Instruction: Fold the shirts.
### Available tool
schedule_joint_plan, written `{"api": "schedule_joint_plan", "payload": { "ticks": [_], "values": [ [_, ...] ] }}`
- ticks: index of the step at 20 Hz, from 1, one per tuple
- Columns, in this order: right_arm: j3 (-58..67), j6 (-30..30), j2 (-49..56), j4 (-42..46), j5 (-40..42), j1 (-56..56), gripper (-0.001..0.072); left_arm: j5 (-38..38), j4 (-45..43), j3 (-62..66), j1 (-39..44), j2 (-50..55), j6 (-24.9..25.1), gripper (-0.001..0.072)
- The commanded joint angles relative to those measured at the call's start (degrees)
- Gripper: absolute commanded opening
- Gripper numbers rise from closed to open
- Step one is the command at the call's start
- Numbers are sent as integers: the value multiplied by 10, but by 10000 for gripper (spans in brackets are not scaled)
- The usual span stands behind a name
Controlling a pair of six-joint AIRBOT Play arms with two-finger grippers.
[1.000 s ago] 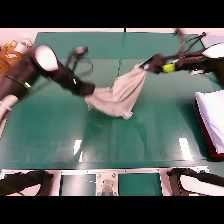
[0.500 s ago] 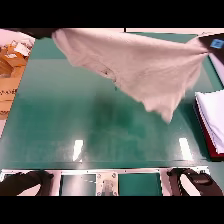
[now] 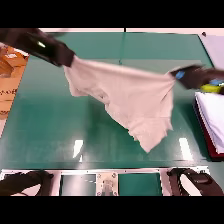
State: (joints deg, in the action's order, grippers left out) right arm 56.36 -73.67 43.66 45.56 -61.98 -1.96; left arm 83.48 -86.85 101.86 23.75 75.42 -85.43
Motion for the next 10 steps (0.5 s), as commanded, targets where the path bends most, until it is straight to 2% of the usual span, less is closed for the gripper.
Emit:
{"api": "schedule_joint_plan", "payload": {
  "ticks": [1, 5, 6, 7, 8, 9, 10],
  "values": [
    [-148, 24, 76, -12, 89, 22, 9, -41, 47, -82, 0, 98, 1, 20],
    [-164, 24, 238, -12, 161, 25, 9, -95, 80, -94, 0, 246, 4, 20],
    [-147, 28, 269, -12, 165, 24, 42, -109, 82, -91, 0, 265, -1, 21],
    [-125, 38, 288, -10, 160, 21, 192, -110, 76, -83, -2, 277, -11, 24],
    [-103, 39, 298, -6, 150, 14, 357, -102, 74, -74, -7, 278, -21, 209],
    [-79, 39, 298, 2, 132, 1, 454, -73, 75, -54, -17, 277, -32, 605],
    [-52, 39, 296, 13, 102, -16, 454, -26, 77, -26, -30, 277, -37, 720]
  ]
}}
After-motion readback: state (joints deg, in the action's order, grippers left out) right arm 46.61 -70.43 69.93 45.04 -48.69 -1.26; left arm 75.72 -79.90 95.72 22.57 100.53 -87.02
